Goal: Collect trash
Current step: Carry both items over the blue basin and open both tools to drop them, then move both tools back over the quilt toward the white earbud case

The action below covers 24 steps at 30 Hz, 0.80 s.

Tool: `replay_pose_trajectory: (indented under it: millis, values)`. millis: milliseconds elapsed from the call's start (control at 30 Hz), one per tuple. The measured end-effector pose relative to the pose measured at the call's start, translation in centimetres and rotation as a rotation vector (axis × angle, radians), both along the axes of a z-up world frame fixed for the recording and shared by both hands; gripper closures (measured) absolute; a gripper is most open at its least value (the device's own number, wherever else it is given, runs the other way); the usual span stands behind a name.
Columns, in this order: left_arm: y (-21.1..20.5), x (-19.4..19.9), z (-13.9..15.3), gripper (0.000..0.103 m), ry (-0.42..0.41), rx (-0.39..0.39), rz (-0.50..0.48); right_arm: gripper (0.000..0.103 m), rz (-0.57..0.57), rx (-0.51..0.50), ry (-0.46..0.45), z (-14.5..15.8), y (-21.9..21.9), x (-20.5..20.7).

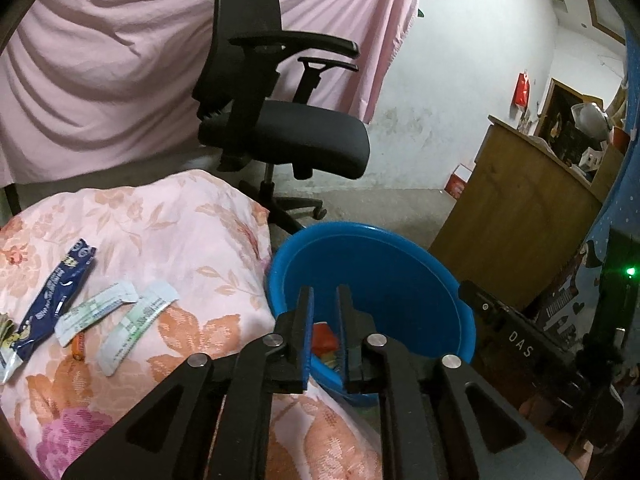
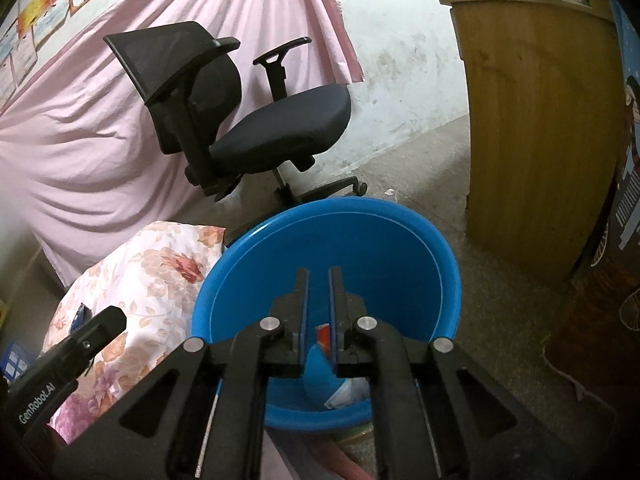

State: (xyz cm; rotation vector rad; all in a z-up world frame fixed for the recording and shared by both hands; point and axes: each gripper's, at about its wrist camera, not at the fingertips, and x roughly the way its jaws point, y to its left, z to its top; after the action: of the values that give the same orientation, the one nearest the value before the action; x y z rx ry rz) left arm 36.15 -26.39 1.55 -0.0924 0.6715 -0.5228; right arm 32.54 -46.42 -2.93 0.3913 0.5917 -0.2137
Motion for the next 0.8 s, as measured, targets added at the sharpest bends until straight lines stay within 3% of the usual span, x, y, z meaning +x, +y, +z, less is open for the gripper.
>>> replay_pose_trajectory:
  millis: [167, 600, 700, 767, 800]
  values:
    - [1.5, -0.6, 0.8, 0.082, -0.031, -0.022, 0.029, 0.057, 0.012, -0.022, -0.048, 1.2, 0.7, -0.4]
    - [8.1, -2.9, 4.1, 0.054, -0.177, -0.061, 0.198, 0.022, 0.043, -0.090, -0.238, 5.4, 3.9, -2.2]
    - [9.9, -3.6, 4.7, 0.039, -0.215, -0.057, 0.241, 0.012, 0.050, -0.096, -0.294, 6.2, 4.9, -2.5]
    - [11.3, -4.2, 5.0, 0.010, -0.245, -0.069, 0.281, 0.005, 0.056, -0.098, -0.330, 6.7, 5.5, -2.8]
    - [12.1, -4.6, 5.2, 0.005, -0.267, -0.078, 0.311, 0.000, 0.058, -0.099, -0.340, 6.8, 5.7, -2.9]
